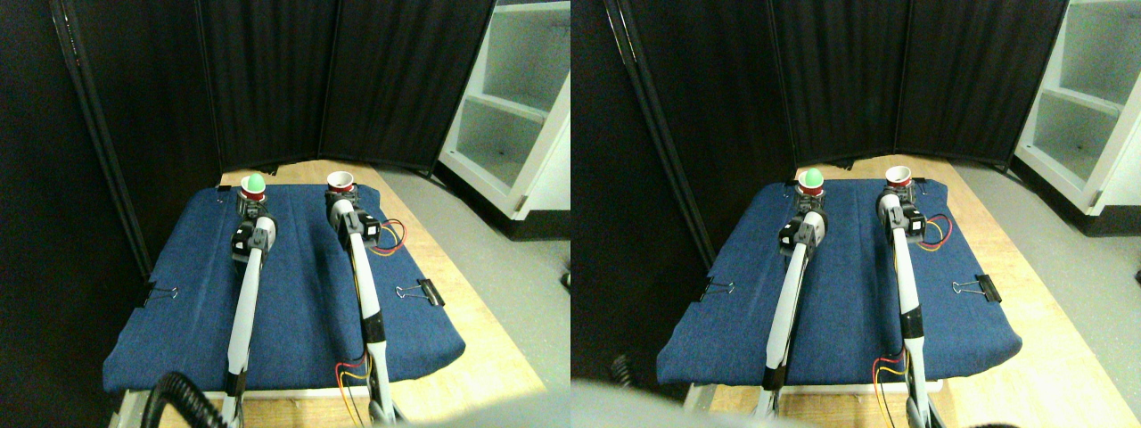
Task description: Pour (bimanual)
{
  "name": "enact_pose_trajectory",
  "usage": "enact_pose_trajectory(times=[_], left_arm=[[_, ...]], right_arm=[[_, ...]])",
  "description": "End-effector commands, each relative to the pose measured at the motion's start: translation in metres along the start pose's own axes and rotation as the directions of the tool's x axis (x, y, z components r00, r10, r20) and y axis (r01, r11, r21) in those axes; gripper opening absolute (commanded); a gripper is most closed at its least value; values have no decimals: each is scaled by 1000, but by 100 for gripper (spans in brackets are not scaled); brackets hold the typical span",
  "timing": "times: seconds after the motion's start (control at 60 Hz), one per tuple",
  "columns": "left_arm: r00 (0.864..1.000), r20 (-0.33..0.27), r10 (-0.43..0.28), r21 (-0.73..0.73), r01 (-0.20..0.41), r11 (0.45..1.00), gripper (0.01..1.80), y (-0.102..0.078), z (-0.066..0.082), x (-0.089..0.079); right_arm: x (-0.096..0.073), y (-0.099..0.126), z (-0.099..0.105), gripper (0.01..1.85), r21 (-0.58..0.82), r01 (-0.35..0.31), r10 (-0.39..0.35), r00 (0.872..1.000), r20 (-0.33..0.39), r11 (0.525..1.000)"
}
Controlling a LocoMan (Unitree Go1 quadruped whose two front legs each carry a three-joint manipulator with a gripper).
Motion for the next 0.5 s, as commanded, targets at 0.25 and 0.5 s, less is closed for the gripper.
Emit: enact_pose_trajectory(times=[0.25,0.5], left_arm=[[999,45,-5,-27,7,1000,33,9,11,0],[999,45,12,-25,-11,1000,33,18,11,0]], right_arm=[[-2,-11,8,33,18,-32,32,1000,-1,999],[2,-26,9,33,19,-15,15,1000,6,1000]])
